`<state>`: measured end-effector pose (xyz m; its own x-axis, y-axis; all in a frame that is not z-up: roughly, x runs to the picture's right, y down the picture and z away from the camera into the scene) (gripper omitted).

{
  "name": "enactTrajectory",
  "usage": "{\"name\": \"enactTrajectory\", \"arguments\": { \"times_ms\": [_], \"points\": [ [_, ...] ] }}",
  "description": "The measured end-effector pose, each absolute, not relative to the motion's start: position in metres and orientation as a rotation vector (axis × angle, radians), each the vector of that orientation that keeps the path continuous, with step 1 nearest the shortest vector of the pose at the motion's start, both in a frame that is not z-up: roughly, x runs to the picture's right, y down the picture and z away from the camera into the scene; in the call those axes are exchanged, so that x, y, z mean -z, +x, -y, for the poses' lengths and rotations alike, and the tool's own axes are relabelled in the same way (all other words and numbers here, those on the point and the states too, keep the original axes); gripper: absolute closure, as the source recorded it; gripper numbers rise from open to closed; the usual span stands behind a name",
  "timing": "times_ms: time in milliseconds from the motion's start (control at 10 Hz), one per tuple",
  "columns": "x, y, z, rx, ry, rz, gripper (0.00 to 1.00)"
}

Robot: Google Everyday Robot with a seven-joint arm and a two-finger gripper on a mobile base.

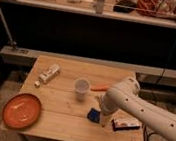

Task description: Place the white sponge in the ceramic cup

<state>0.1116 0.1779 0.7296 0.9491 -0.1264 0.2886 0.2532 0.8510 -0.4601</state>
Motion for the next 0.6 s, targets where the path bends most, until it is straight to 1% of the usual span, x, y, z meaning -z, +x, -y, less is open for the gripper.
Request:
{"name": "enactTrajectory", "arguments": {
  "times_ms": [200,600],
  "points": [
    [-0.74,0.114,-0.188,0.186,-0.53,0.27,0.2],
    [-0.751,0.12,-0.194,0.173,-0.547,0.297,0.2]
  ]
}}
